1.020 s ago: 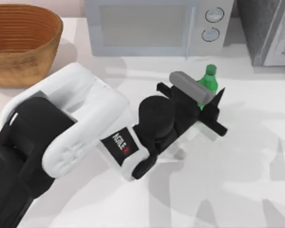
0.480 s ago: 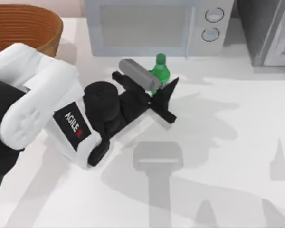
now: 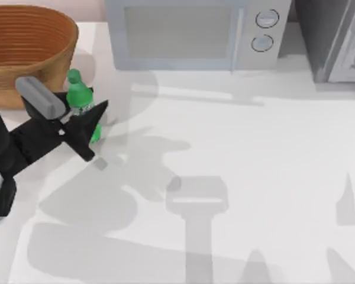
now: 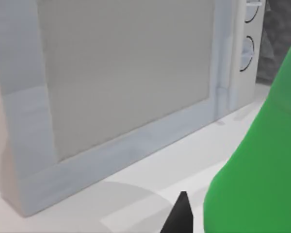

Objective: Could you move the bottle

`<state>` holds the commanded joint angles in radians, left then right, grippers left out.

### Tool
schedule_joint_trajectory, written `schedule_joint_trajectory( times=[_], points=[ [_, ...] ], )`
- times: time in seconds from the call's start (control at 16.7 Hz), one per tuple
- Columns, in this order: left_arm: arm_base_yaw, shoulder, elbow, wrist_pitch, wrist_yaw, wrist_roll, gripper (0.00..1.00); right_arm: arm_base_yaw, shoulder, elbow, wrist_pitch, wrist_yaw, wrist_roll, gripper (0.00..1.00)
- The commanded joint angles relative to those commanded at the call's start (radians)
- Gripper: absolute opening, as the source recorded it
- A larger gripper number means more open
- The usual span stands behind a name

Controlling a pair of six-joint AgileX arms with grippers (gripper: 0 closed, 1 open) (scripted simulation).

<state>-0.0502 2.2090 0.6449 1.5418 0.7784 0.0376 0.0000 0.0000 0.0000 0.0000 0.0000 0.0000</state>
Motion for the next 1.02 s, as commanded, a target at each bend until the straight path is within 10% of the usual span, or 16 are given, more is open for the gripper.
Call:
schedule_joint_trajectory(
  times=[0.36,1.02],
  points=[
    [0.207,-0.096,-0.160,0.060,0.203,0.008,0.00,0.000,0.000,0.000,0.000,0.000,0.000,1.00],
    [0.097,0.069,-0.030,0.098,0.095,0.002,0.00,0.000,0.000,0.000,0.000,0.000,0.000,1.00]
  ],
)
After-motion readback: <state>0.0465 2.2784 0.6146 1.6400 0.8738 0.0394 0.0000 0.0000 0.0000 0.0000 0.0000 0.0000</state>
